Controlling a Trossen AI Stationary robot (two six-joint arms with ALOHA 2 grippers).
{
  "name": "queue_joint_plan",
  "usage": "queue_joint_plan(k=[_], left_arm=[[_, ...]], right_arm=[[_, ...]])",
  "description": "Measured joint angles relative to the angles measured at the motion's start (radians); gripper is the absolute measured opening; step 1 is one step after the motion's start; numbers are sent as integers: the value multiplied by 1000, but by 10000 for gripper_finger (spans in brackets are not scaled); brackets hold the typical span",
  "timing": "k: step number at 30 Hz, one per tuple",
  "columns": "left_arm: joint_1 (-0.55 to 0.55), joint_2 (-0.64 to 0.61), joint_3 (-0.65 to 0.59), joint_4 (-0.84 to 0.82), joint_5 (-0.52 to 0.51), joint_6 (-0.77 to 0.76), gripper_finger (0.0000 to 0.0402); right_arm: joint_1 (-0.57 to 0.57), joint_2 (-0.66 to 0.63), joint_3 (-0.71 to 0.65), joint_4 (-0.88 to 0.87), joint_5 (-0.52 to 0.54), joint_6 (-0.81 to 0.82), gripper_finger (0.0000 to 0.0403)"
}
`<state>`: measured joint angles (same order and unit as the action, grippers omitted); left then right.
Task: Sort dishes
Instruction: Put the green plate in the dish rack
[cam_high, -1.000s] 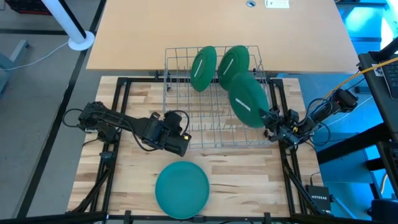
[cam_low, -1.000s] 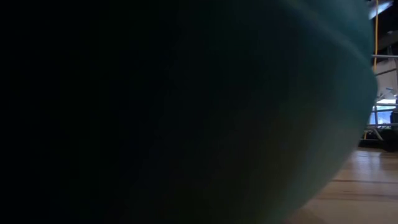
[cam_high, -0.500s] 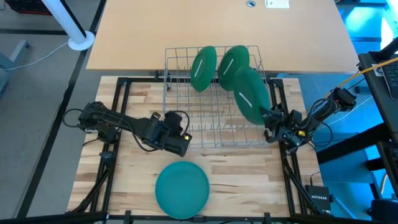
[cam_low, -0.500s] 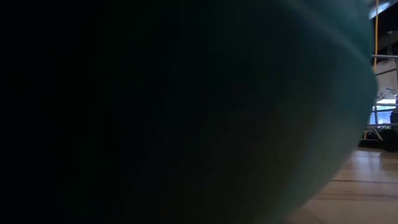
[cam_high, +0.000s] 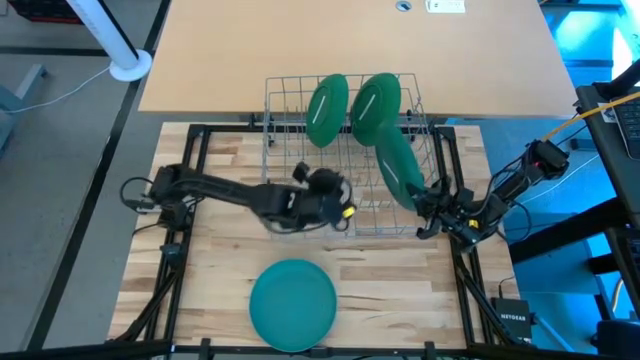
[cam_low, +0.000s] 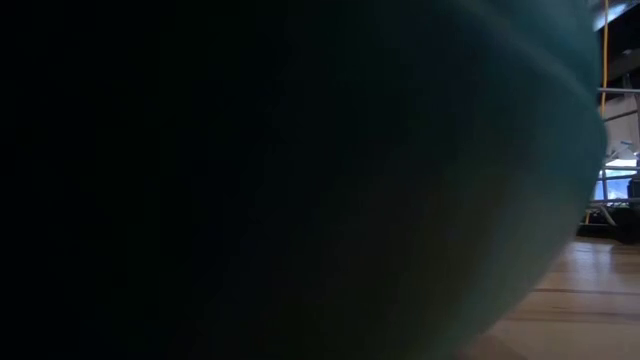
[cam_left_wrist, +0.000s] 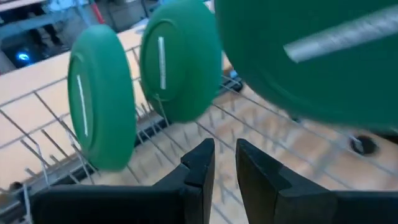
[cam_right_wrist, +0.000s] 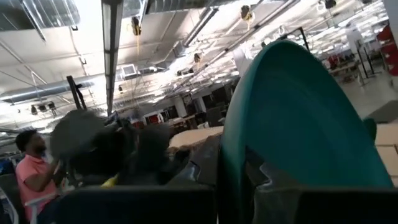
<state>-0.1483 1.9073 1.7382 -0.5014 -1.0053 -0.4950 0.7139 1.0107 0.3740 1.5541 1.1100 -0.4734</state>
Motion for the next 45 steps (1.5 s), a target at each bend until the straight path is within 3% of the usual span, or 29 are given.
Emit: queue_joint_plan(k=[3,9,12,14,31,45], left_arm=[[75,10,0,30,58,10,47],[232,10,0,161,332,36,5],[290,10,0,242,472,55,6],[311,10,0,258,507,63,5],[327,145,0,416,554,199,1],[350,146,0,439,547,217,1]], right_arm=[[0,12,0,1,0,43,14],[0,15,0,10,2,48,14],[0,15,0,14,6,48,14],[0,15,0,15,6,48,14],[-1,21,0,16,-5,141,14],[-1,21,0,16,-29,157,14]])
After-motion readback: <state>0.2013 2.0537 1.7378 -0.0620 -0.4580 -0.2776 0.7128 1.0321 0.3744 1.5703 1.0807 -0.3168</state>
